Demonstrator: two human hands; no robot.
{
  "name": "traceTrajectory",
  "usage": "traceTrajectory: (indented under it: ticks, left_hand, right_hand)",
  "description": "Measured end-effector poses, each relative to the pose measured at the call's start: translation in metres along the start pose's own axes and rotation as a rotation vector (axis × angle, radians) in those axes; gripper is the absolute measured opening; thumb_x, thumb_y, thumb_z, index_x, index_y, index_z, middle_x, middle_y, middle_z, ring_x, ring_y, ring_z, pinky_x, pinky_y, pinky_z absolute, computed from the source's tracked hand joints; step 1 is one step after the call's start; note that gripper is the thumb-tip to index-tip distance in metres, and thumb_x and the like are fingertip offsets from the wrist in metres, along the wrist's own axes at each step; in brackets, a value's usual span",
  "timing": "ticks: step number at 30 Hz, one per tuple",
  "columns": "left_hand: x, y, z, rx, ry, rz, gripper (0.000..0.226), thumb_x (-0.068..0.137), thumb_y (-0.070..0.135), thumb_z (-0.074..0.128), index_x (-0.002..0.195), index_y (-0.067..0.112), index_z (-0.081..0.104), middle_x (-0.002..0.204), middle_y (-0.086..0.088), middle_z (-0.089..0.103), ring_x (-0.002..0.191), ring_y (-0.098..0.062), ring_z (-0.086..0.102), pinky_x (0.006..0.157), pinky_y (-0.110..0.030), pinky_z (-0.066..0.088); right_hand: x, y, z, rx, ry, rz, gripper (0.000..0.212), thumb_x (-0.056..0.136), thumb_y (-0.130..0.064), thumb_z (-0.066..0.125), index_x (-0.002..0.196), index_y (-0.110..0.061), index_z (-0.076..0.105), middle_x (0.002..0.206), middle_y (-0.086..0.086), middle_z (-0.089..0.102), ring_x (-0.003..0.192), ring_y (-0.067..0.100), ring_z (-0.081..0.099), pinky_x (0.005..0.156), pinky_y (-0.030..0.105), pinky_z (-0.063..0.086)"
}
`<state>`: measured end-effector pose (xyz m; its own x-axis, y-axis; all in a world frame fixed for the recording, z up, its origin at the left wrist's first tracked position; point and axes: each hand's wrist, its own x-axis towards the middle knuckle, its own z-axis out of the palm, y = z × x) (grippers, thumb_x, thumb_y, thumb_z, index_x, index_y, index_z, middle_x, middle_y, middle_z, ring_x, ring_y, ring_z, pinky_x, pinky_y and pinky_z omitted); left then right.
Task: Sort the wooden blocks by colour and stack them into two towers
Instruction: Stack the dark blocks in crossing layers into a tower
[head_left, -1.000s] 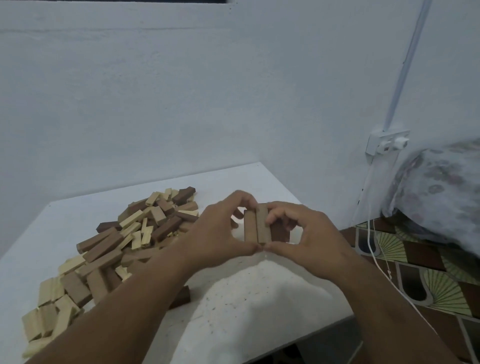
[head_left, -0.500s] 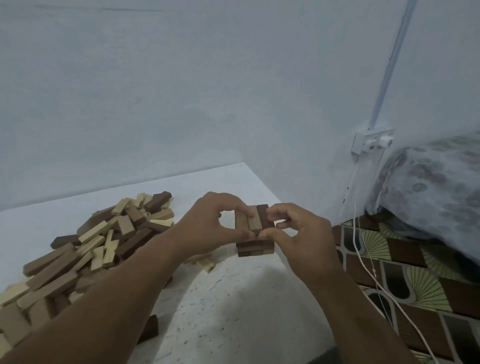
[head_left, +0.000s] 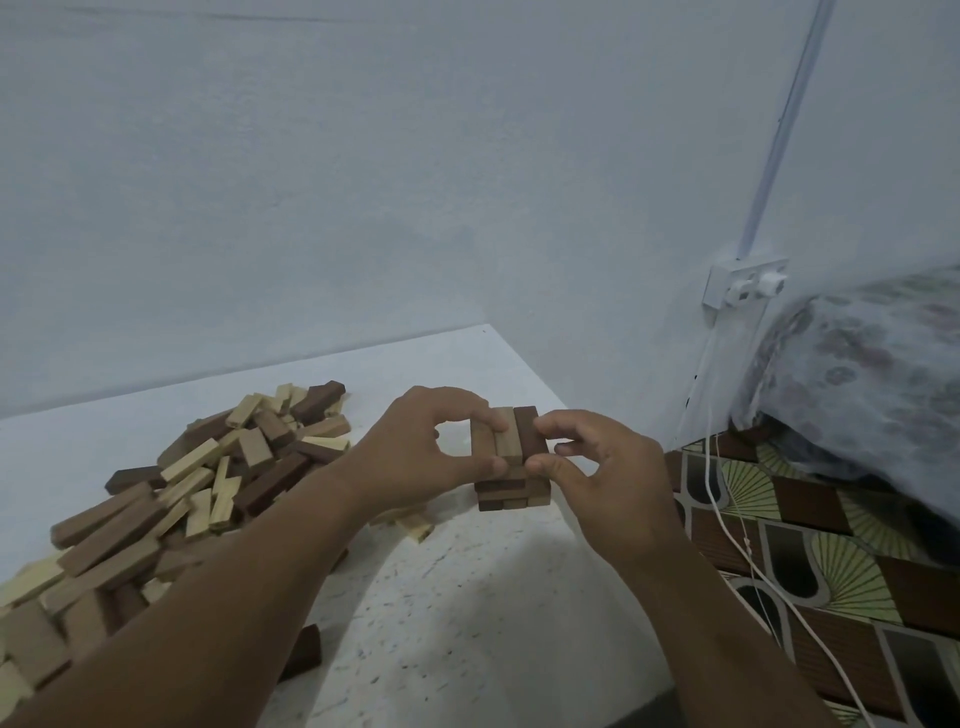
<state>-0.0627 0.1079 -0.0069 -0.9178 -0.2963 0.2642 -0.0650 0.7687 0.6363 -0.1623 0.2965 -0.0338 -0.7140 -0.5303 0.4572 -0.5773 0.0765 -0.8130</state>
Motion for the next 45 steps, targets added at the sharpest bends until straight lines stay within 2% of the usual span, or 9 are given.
traceTrajectory:
  ticks: [7, 12, 20, 27, 33, 36, 40, 43, 45]
  left_hand:
    - [0.002, 0.002, 0.0, 0.007, -0.011, 0.014, 0.036, 0.076, 0.04, 0.083, 0.11, 0.039, 0.07, 0.115, 0.032, 0.058, 0.11, 0.025, 0.042, 0.088, -0.015, 0.037]
    - [0.001, 0.002, -0.001, 0.039, -0.023, -0.024, 0.044, 0.076, 0.046, 0.081, 0.117, 0.045, 0.064, 0.114, 0.04, 0.053, 0.116, 0.013, 0.042, 0.1, -0.032, 0.042]
    - [-0.024, 0.002, -0.024, -0.019, 0.063, -0.022, 0.045, 0.079, 0.055, 0.071, 0.122, 0.05, 0.058, 0.13, 0.034, 0.052, 0.122, 0.004, 0.045, 0.096, -0.028, 0.048]
    - [-0.1, -0.002, -0.068, 0.029, 0.209, -0.084, 0.028, 0.086, 0.014, 0.074, 0.1, 0.038, 0.072, 0.1, 0.018, 0.069, 0.099, -0.002, 0.062, 0.083, -0.02, 0.05]
    - [-0.171, -0.011, -0.087, 0.292, 0.121, -0.077, 0.031, 0.077, 0.021, 0.08, 0.089, 0.048, 0.07, 0.1, 0.027, 0.067, 0.102, 0.007, 0.057, 0.084, -0.011, 0.042]
    - [-0.192, -0.018, -0.086, 0.349, 0.038, -0.153, 0.019, 0.071, 0.049, 0.067, 0.09, 0.05, 0.071, 0.111, 0.031, 0.059, 0.115, 0.006, 0.048, 0.099, -0.031, 0.039]
    - [-0.199, -0.026, -0.088, 0.394, 0.113, -0.257, 0.031, 0.08, 0.034, 0.052, 0.102, 0.047, 0.07, 0.117, 0.033, 0.056, 0.121, 0.006, 0.043, 0.108, -0.043, 0.034]
    - [-0.194, -0.03, -0.086, 0.461, 0.102, -0.308, 0.04, 0.09, 0.031, 0.043, 0.12, 0.046, 0.065, 0.128, 0.031, 0.051, 0.127, 0.001, 0.036, 0.108, -0.031, 0.02]
    - [-0.187, -0.028, -0.083, 0.534, 0.057, -0.321, 0.036, 0.097, 0.029, 0.044, 0.123, 0.045, 0.063, 0.13, 0.03, 0.048, 0.128, 0.0, 0.032, 0.091, -0.019, 0.008]
  right_hand:
    - [0.0, 0.0, 0.0, 0.002, 0.018, 0.013, 0.034, 0.078, -0.015, 0.081, 0.098, -0.039, 0.067, 0.101, -0.023, 0.068, 0.089, -0.006, 0.064, 0.069, 0.004, 0.047]
    - [-0.001, 0.0, 0.0, -0.006, 0.014, 0.031, 0.036, 0.077, -0.015, 0.082, 0.097, -0.04, 0.066, 0.101, -0.021, 0.068, 0.09, -0.005, 0.064, 0.068, 0.004, 0.047]
    - [-0.002, -0.017, 0.007, -0.077, 0.13, -0.231, 0.025, 0.078, -0.011, 0.081, 0.097, -0.023, 0.072, 0.101, -0.011, 0.067, 0.093, 0.004, 0.062, 0.079, 0.014, 0.051]
    - [-0.029, -0.057, 0.066, -0.125, -0.264, -0.278, 0.021, 0.09, -0.025, 0.069, 0.111, -0.021, 0.07, 0.112, -0.01, 0.066, 0.101, 0.001, 0.057, 0.091, 0.018, 0.046]
    - [-0.066, -0.083, 0.112, -0.349, -0.69, -0.275, 0.053, 0.103, -0.031, 0.046, 0.153, -0.034, 0.029, 0.156, -0.017, 0.032, 0.141, 0.013, 0.03, 0.114, 0.028, 0.026]
    - [-0.07, -0.08, 0.115, -0.341, -0.665, -0.259, 0.056, 0.1, -0.046, 0.046, 0.152, -0.037, 0.028, 0.151, -0.019, 0.037, 0.14, 0.01, 0.029, 0.113, 0.026, 0.024]
    - [-0.077, -0.073, 0.11, -0.316, -0.675, -0.313, 0.054, 0.088, -0.059, 0.059, 0.138, -0.038, 0.053, 0.115, -0.017, 0.048, 0.109, 0.004, 0.041, 0.09, 0.022, 0.039]
    - [-0.082, -0.071, 0.106, -0.315, -0.636, -0.341, 0.038, 0.088, -0.046, 0.065, 0.124, -0.034, 0.066, 0.1, -0.016, 0.045, 0.095, 0.004, 0.043, 0.076, 0.014, 0.035]
    - [-0.082, -0.07, 0.098, -0.326, -0.611, -0.304, 0.027, 0.084, -0.043, 0.068, 0.108, -0.031, 0.071, 0.095, -0.016, 0.048, 0.087, 0.003, 0.045, 0.07, 0.012, 0.032]
